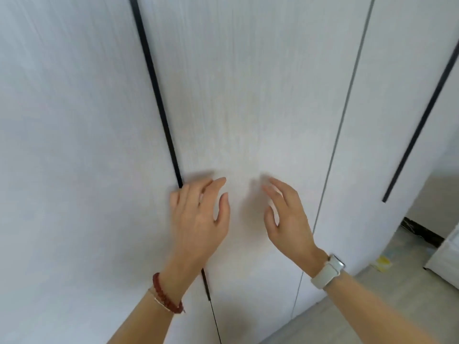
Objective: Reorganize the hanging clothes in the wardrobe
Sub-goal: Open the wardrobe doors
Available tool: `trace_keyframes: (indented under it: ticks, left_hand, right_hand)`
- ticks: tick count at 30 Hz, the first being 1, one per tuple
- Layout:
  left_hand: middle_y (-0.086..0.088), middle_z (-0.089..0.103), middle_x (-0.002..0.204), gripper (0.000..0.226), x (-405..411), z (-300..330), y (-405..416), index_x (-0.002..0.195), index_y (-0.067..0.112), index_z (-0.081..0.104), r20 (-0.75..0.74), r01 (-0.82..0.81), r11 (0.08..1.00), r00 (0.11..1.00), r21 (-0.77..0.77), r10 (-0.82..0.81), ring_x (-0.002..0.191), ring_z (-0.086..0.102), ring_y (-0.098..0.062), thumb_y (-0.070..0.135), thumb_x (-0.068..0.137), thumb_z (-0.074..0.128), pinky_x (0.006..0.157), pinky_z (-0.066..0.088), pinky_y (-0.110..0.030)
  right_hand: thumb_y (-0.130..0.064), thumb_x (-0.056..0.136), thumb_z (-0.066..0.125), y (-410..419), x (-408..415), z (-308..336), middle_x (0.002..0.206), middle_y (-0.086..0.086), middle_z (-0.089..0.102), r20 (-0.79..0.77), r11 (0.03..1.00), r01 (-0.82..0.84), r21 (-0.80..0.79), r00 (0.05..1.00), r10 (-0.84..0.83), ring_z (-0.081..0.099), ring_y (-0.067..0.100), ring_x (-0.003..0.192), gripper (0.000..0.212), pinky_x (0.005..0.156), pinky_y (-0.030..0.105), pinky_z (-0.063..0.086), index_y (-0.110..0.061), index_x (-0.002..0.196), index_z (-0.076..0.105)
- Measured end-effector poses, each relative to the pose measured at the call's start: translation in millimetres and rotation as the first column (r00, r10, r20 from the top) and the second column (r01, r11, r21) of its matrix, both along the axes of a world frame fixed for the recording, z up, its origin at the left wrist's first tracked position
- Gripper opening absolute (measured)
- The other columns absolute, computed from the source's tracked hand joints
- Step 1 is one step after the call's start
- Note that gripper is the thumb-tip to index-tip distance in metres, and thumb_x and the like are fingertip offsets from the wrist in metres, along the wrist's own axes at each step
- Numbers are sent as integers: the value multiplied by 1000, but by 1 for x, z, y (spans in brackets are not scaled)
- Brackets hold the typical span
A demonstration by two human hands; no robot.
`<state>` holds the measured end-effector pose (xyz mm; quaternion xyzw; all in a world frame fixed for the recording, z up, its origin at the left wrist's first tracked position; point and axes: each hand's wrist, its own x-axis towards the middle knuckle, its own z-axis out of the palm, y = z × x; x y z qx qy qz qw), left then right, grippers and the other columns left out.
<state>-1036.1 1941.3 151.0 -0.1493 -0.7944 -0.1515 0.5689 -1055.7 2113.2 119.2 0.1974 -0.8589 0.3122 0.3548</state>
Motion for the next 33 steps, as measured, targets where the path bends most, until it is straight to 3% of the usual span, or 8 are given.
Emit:
trace_keyframes:
  ticks: [4,7,12,16,22,25,28,33]
  left_hand:
    - [-4,63,86,25,9,29,-26,95,8,63,99,-208,963,976,171,193,80,58,-23,27,83,52,76,30,-31]
    - [1,61,80,28,13,41,-33,91,12,62,191,-306,932,944,197,269,76,58,-20,36,84,50,74,25,-28]
    - [-3,61,69,18,5,41,-23,75,11,63,202,-473,876,871,100,447,69,56,-25,27,80,66,68,32,-36]
    - [-4,57,65,14,6,43,-17,68,9,60,243,-469,868,872,162,425,66,53,-25,17,76,70,65,36,-36]
    - [-5,56,71,17,35,51,-11,70,9,57,367,-389,896,882,213,296,75,51,-25,19,83,63,72,25,-32]
    - [-4,54,72,16,62,48,-4,71,9,57,360,-351,910,896,221,258,76,49,-23,17,83,63,72,23,-30]
    - [-1,49,71,16,96,42,3,71,9,56,315,-285,924,928,255,199,75,46,-19,16,83,63,73,27,-31]
    - [6,47,74,19,155,37,6,69,18,47,304,-158,928,951,337,51,78,42,-12,19,85,57,72,34,-26]
  right_hand:
    - [-9,84,50,-33,-27,35,139,20,40,-236,989,-47,139,968,79,31,32,131,50,105,52,30,-12,133,41]
    - [-29,89,46,-57,-35,48,144,21,34,-284,956,40,292,958,47,23,37,133,52,104,61,25,-17,137,33]
    - [-44,84,53,-62,-35,48,143,23,33,-241,878,184,441,967,-82,32,47,130,67,95,67,33,-16,139,27]
    - [-34,77,69,-54,-27,54,146,20,31,-184,871,147,468,981,-67,32,45,131,73,94,65,36,-17,140,35]
    - [-28,92,41,-48,-9,60,149,-1,-23,23,894,-33,446,999,25,-10,30,142,67,112,50,16,-30,145,0]
    - [-26,94,42,-47,11,58,154,8,11,129,925,-196,326,978,162,12,29,141,56,113,41,19,-19,145,20]
    - [-13,93,49,-44,46,40,123,11,59,143,925,-377,44,919,368,52,26,116,36,99,32,39,-8,128,50]
    - [-12,91,53,-40,103,9,105,7,67,121,781,-616,-106,771,625,62,20,96,26,86,29,49,-5,115,61]
